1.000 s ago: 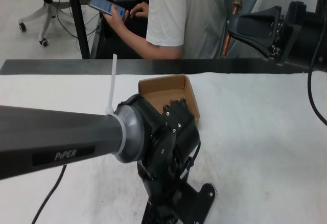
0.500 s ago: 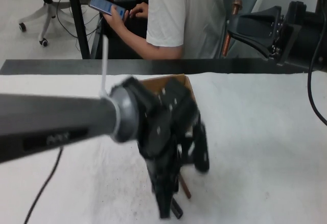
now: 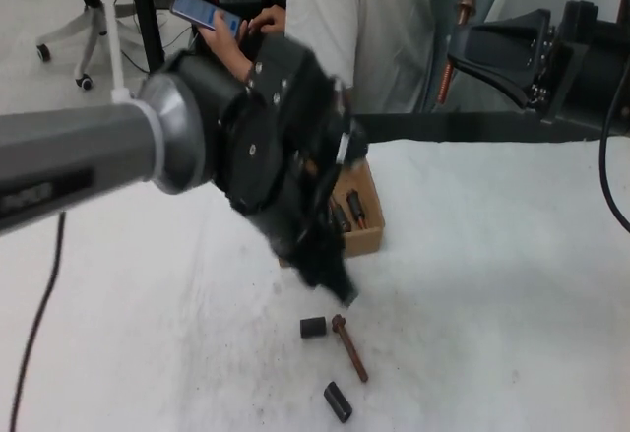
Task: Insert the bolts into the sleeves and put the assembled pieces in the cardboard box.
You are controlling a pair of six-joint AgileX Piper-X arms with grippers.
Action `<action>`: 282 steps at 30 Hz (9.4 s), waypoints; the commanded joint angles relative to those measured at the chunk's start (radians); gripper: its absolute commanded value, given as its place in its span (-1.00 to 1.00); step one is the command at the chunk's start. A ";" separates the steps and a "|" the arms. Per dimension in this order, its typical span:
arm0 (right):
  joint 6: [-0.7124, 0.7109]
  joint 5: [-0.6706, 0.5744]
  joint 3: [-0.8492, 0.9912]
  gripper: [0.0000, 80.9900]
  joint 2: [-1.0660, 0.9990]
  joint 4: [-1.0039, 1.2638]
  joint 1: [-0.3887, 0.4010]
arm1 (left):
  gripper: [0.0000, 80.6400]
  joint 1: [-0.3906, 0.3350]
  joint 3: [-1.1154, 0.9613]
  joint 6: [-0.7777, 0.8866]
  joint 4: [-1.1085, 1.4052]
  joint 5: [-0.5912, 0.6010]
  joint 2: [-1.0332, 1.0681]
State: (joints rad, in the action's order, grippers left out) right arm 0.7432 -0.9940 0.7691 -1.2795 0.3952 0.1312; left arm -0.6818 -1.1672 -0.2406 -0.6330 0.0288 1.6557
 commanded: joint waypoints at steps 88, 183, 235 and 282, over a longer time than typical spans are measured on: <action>0.021 -0.082 0.009 -0.98 0.016 0.013 -0.005 | -0.24 0.018 -0.032 -0.697 -0.037 -0.029 0.236; 0.266 -0.217 0.170 -0.98 -0.275 0.445 0.114 | -0.99 0.255 0.432 0.463 0.927 0.739 -0.237; 0.097 -0.109 0.246 -0.98 -0.285 0.316 0.126 | -0.99 0.204 0.486 0.577 1.009 0.855 -0.351; 0.091 -0.135 0.250 -0.98 -0.292 0.274 0.205 | -0.99 0.252 0.492 0.593 1.102 0.764 -0.349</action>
State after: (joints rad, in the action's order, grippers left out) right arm 0.8374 -1.1292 1.0099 -1.5737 0.6639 0.3381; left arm -0.4308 -0.6732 0.3515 0.4490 0.7731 1.3226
